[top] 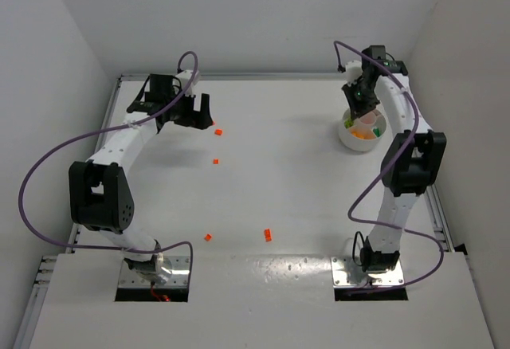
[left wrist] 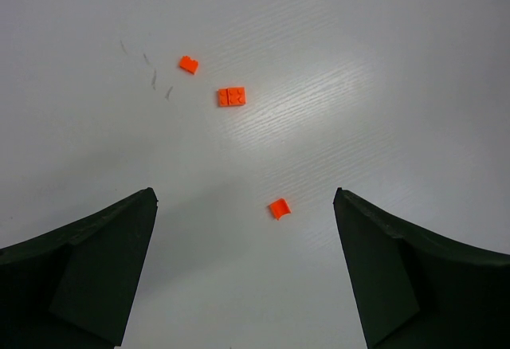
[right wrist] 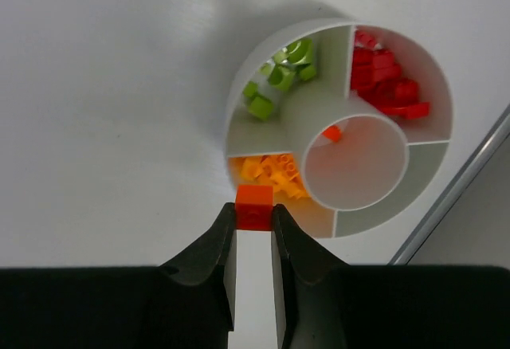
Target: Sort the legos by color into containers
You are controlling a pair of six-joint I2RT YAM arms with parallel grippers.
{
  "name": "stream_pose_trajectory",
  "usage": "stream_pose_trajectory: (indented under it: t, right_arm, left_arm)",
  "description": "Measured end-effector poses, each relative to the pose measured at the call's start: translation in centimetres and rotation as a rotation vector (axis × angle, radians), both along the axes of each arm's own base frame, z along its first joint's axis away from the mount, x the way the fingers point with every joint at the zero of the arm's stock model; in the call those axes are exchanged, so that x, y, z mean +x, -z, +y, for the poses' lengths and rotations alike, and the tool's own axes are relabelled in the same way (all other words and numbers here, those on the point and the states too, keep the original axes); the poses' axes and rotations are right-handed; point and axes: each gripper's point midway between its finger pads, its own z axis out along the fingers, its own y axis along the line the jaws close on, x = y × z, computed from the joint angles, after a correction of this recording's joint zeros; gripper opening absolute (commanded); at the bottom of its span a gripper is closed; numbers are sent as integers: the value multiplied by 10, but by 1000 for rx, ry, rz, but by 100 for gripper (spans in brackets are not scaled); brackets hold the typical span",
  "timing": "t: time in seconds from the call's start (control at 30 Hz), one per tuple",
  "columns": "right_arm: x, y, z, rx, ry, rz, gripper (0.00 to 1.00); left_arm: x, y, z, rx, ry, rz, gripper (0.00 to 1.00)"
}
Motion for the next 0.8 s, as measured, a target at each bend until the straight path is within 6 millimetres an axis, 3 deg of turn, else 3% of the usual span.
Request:
stream_pose_trajectory:
  t: [0.13,0.33,0.7,0.8]
  right_arm:
    - [26,-2,-22,-6,48,-28,0]
    - [28,4,-44,-18,93,-8,0]
    - [26,26,-61,-21,122,48,35]
    - [32,25,-61,-18,117,38,40]
  left_arm:
    - [0,1,1,6,-1,-1,100]
    - [-1,5,3,17,-8,8,100]
    - [-1,5,4,22,-10,7,100]
    - [-1,6,4,22,-10,8,100]
